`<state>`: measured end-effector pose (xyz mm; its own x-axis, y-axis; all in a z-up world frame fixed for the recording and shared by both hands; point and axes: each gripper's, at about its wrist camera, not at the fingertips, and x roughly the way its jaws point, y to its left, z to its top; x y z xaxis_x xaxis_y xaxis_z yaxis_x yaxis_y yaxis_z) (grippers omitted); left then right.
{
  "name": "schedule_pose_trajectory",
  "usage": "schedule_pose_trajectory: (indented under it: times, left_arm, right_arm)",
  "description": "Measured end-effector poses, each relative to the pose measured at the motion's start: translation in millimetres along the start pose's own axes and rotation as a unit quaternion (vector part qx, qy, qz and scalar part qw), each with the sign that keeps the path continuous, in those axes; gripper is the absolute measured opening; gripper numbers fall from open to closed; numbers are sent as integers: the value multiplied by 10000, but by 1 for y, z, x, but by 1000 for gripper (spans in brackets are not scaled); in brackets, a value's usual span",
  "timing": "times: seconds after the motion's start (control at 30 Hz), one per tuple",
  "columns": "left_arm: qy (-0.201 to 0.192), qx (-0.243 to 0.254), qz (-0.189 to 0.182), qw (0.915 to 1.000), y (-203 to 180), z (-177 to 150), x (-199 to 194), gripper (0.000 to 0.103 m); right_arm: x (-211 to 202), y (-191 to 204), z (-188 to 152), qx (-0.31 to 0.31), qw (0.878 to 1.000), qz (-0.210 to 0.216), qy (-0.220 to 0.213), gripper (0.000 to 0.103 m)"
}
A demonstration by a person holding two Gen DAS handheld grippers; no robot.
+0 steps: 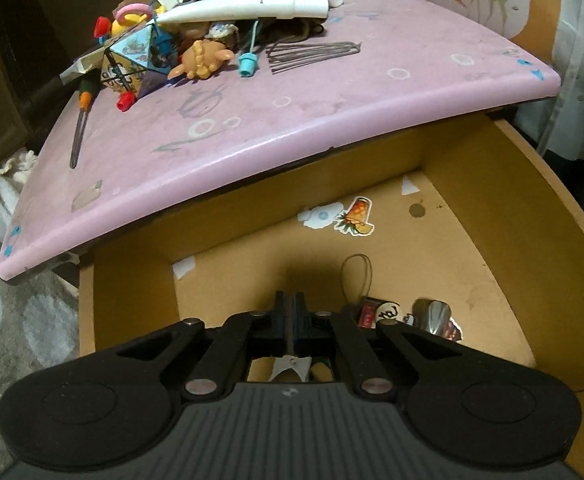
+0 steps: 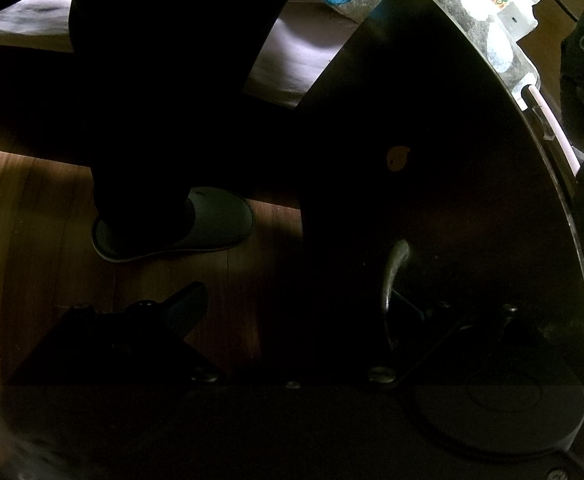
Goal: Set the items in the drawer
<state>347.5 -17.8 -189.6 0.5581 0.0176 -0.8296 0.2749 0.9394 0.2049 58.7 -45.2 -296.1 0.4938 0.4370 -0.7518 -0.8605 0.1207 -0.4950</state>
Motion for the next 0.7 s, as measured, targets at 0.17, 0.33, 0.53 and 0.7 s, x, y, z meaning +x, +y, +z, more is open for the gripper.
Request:
schedule_pose_trajectory:
  times: [0.17, 0.33, 0.53, 0.7]
  left_arm:
    - [9, 10, -54, 10000, -2, -2, -3, 51]
    - [-250, -144, -150, 9995, -2, -1, -19, 70]
    - [-1168, -303, -492, 9915, 0, 17, -51, 70]
    - [-1825, -180, -711, 9805, 1, 51, -53, 70]
  right_arm:
    - [1, 1, 0, -7, 10000, -7, 4, 97]
    - [1, 0, 0, -29, 10000, -4, -4, 97]
    - [1, -1, -1, -36, 10000, 8, -18, 97]
    - [1, -1, -2, -42, 10000, 3, -38, 97]
